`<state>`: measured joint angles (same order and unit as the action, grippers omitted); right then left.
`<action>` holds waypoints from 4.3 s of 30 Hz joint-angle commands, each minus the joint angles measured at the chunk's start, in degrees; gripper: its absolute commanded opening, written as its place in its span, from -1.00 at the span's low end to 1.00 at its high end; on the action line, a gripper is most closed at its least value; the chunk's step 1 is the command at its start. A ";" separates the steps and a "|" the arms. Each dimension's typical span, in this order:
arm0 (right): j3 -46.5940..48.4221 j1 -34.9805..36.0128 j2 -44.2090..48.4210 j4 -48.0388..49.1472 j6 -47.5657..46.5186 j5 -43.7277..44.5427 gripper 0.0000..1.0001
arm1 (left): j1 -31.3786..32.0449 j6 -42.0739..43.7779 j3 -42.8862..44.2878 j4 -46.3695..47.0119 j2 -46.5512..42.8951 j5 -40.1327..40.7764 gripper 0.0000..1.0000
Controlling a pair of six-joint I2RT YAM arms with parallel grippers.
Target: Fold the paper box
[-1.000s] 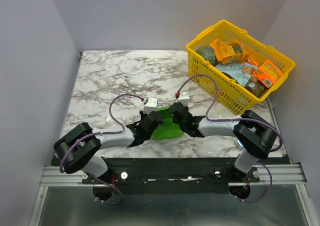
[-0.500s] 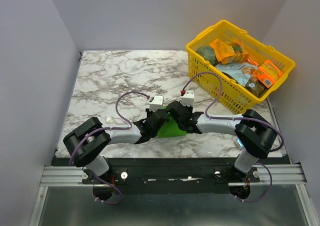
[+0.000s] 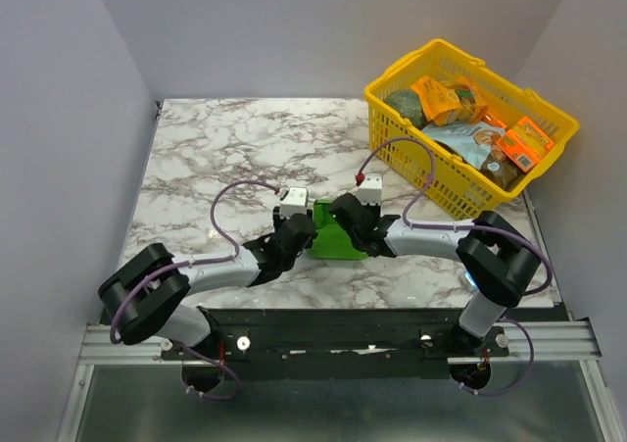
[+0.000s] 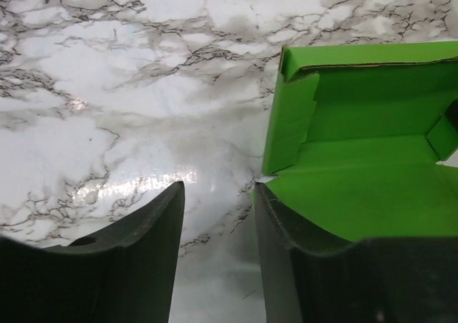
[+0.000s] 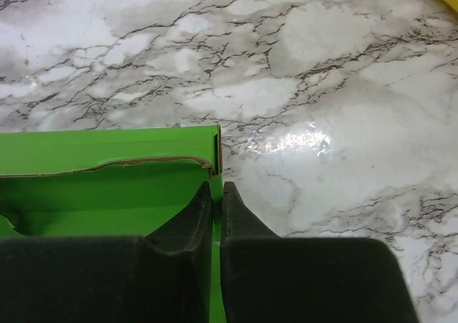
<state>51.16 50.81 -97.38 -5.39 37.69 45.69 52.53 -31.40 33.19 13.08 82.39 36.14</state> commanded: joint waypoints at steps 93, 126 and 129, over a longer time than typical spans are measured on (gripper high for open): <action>-5.80 -1.76 0.79 9.34 -11.15 -21.61 -0.99 | -18.35 14.43 -9.11 38.95 18.95 -20.86 -1.00; -1.50 -4.04 -0.35 -8.58 -5.00 -7.98 -0.99 | -3.67 11.10 0.56 6.88 9.65 3.57 -1.00; -1.85 -5.54 -1.05 -10.16 -4.21 -7.91 -0.99 | -2.79 9.61 0.65 3.63 8.14 5.51 -1.00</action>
<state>50.30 48.05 -95.66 -3.42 34.20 33.98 49.08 -21.23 34.81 28.75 93.30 32.93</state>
